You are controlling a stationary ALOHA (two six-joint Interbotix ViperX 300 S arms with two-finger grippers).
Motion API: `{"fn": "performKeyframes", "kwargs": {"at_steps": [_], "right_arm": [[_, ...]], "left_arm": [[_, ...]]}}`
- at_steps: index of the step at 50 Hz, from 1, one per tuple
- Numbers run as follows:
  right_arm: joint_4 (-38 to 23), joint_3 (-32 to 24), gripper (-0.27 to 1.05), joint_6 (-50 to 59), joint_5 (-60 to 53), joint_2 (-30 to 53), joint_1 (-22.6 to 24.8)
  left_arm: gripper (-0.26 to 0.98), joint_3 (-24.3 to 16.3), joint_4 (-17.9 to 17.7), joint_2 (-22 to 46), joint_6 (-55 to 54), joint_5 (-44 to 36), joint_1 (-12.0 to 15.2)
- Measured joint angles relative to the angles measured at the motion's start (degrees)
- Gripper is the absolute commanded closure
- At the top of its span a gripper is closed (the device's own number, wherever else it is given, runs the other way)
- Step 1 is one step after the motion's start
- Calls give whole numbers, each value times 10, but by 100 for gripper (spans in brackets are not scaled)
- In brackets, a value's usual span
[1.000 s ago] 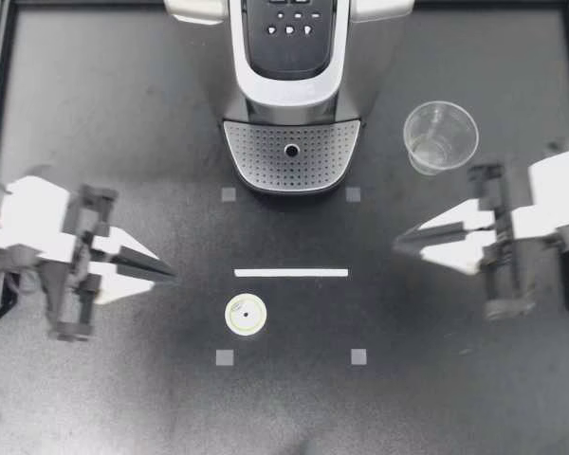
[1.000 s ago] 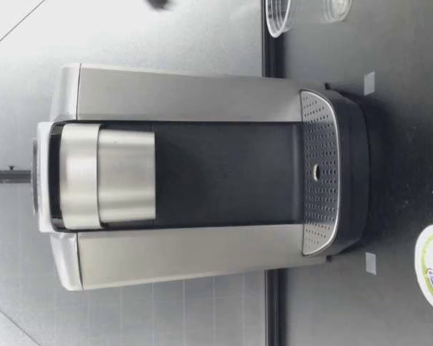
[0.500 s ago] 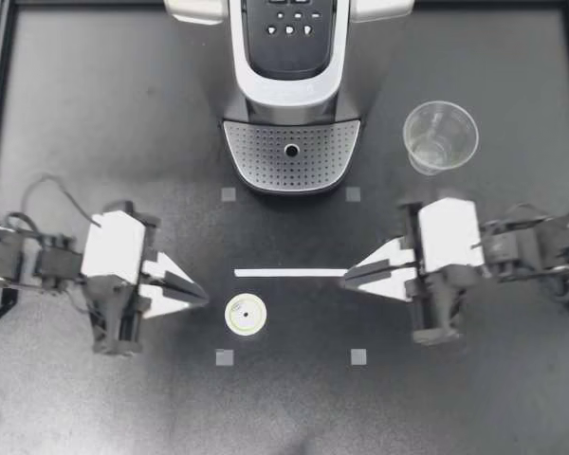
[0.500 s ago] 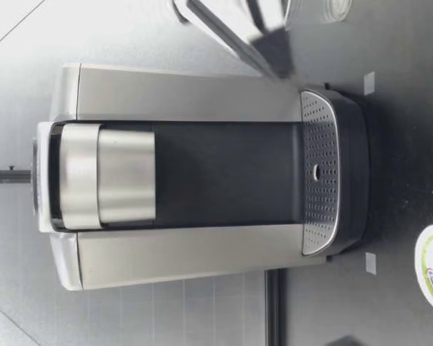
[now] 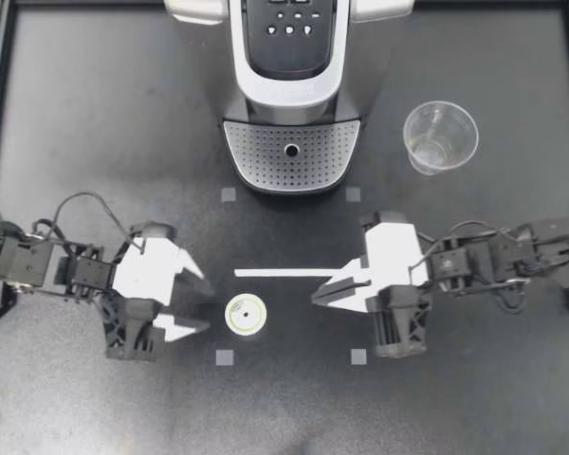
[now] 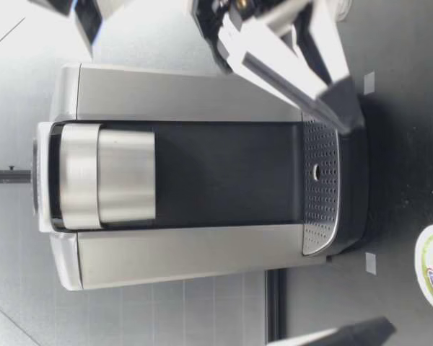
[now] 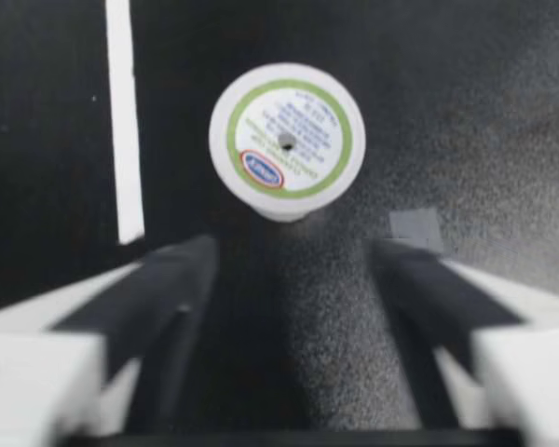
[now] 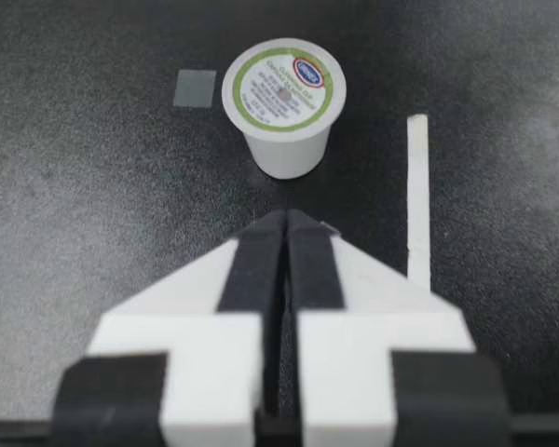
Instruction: Place the coffee capsule inside the capsule container, then place the cup onto the center of the cup tray, then push the 'Hot Water' and 'Travel Mug' buttons.
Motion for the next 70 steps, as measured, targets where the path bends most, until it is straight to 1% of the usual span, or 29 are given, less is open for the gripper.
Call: {"fn": "performKeyframes", "kwargs": {"at_steps": [16,25,37,47,59,70], "right_arm": [[0,-33,65,0,9,41,1],[0,-51,65,4,11,62,1],[0,-67,65,4,11,82,1],[0,-78,65,4,11,94,1],[0,-86,65,4,11,104,1],[-1,-100,65,2,11,120,2]], "left_arm": [[-8,-54,0,40,2,81,-1],[-8,-77,0,62,7,85,-1],[-8,-84,-1,72,15,82,0],[-8,-91,0,81,22,69,6],[-8,-105,0,103,23,67,6],[-7,-111,0,107,25,67,6]]}}
